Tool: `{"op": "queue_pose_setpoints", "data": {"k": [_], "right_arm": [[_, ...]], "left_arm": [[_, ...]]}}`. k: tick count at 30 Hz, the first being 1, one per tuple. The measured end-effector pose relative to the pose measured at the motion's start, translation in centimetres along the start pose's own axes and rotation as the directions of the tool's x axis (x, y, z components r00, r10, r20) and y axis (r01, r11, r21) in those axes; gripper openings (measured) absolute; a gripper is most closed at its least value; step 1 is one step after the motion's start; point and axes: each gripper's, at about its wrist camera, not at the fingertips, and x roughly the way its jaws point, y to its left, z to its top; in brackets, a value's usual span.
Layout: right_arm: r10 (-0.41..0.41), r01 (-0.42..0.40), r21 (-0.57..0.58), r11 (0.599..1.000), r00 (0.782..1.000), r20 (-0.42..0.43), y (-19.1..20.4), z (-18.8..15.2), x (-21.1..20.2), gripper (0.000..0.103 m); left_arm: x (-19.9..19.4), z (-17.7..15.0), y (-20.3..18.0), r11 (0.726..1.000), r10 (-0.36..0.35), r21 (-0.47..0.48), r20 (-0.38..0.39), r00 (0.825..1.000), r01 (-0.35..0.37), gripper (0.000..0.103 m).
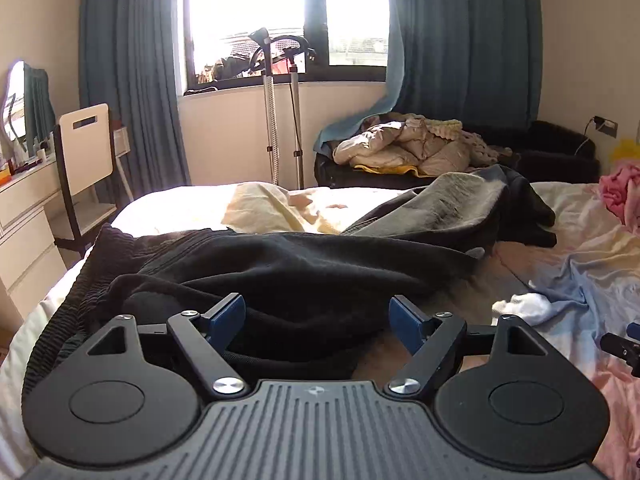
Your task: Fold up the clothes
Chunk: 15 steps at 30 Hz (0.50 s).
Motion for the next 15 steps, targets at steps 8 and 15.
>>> {"op": "queue_pose_setpoints", "data": {"k": [8,15], "right_arm": [[-0.001,0.001,-0.007,1.000,1.000,-0.007,-0.3,-0.5,1.0,0.103],[0.005,-0.005,0.026,1.000,1.000,-0.014,-1.7,-0.6,2.7,0.103]], "left_arm": [[13.6,1.6,-12.3,0.933,-0.009,0.359,-0.077,0.997,0.036,0.083],[21.5,2.4,-16.8,0.868,0.096,0.495,-0.096,0.991,-0.036,0.073]]}}
